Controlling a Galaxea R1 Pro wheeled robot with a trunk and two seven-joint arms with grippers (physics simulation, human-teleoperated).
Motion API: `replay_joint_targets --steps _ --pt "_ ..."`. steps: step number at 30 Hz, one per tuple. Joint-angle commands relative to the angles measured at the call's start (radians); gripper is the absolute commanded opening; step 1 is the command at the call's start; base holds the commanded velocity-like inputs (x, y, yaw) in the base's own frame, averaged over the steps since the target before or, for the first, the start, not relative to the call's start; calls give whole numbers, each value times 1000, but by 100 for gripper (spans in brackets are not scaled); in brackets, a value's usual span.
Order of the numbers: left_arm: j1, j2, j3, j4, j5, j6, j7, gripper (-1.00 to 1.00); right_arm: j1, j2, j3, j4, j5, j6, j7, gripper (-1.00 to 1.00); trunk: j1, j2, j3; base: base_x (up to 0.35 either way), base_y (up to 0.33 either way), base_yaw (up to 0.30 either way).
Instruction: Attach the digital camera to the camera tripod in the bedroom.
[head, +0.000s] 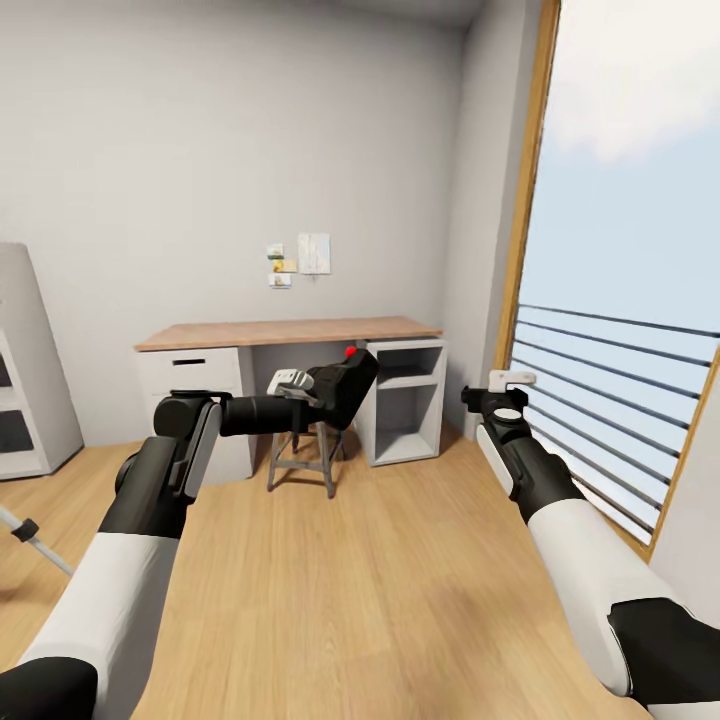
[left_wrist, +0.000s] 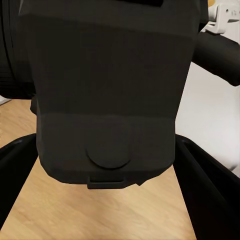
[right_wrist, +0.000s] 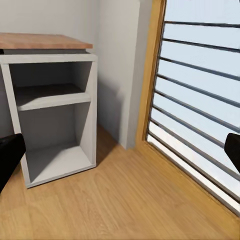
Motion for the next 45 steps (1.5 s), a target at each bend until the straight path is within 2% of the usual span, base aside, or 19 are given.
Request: replay_joint_targets --steps 1,45 --pt "-1 0 0 -1 5 8 -1 -100 -1 -2 6 -1 -7 6 -9 100 -4 7 0 0 0 0" --pt "-1 0 1 -2 5 8 -1 -100 -1 -2 6 -1 -7 7 -9 100 -173 315 66 0 0 0"
